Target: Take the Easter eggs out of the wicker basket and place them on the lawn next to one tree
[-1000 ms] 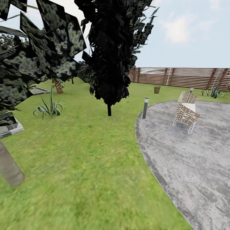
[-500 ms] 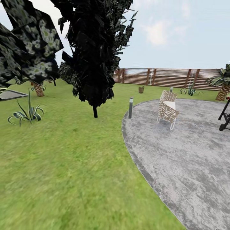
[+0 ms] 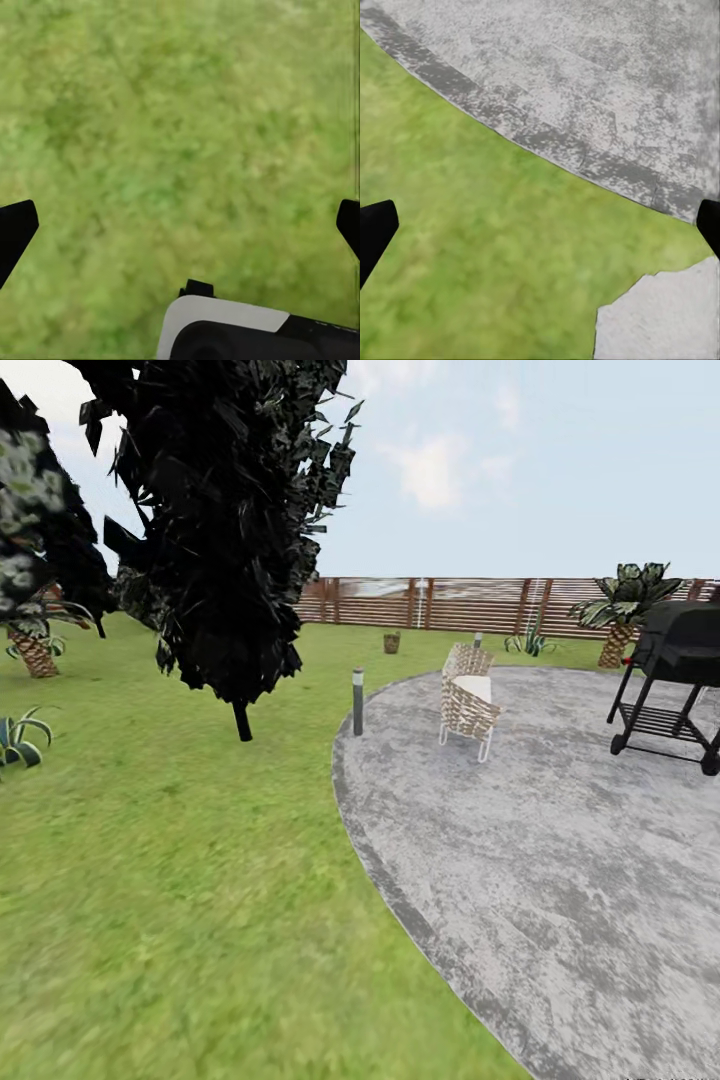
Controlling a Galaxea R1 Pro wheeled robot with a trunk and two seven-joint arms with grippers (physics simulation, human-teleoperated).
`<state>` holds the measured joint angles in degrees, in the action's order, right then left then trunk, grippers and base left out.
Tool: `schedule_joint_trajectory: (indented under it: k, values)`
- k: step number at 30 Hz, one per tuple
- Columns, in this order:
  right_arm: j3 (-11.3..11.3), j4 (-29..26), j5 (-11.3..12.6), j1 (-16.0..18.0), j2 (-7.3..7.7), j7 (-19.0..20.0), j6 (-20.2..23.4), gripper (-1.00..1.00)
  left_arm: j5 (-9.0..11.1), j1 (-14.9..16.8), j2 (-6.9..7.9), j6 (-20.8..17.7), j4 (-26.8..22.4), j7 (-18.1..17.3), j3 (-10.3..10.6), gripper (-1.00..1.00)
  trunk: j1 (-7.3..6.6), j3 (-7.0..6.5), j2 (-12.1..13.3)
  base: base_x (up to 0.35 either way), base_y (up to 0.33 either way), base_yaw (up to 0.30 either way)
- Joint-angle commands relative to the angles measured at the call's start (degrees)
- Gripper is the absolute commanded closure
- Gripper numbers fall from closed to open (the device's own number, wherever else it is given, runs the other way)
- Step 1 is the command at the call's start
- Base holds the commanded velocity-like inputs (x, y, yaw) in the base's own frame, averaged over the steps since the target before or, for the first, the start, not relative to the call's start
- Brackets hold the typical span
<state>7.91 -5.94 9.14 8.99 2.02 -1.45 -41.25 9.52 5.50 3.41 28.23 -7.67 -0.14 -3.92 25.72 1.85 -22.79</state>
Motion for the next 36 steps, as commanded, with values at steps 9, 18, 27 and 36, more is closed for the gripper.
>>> schedule_joint_trajectory:
  k: [9, 18, 27, 36]
  values:
    - [0.0, 0.05, 0.09, 0.07, 0.01, -0.03, -0.07, -1.0, -0.27, 0.03, 0.05, 0.16, 0.02, 0.05, -0.3, -1.0, 0.06, -0.33, -0.13, 0.243, -0.241, -0.261]
    - [0.0, 0.05, 0.02, 0.07, 0.07, -0.02, 0.16, -1.0, -0.29, 0.03, 0.09, 0.21, 0.02, 0.06, -0.26, -1.0, 0.06, -0.86, -0.13, 0.243, -0.242, -0.227]
    - [-0.07, 0.05, -0.07, 0.07, 0.08, 0.01, 0.2, -1.0, -0.29, 0.03, 0.1, 0.37, 0.02, 0.01, -0.25, -1.0, 0.06, -1.46, -0.13, 0.257, -0.228, -0.193]
    - [-0.1, 0.05, -0.1, 0.07, 0.09, 0.01, 0.2, -1.0, -0.29, 0.03, 0.11, 0.51, 0.02, -0.03, -0.27, -1.0, 0.06, -2.06, -0.13, 0.292, -0.157, -0.19]
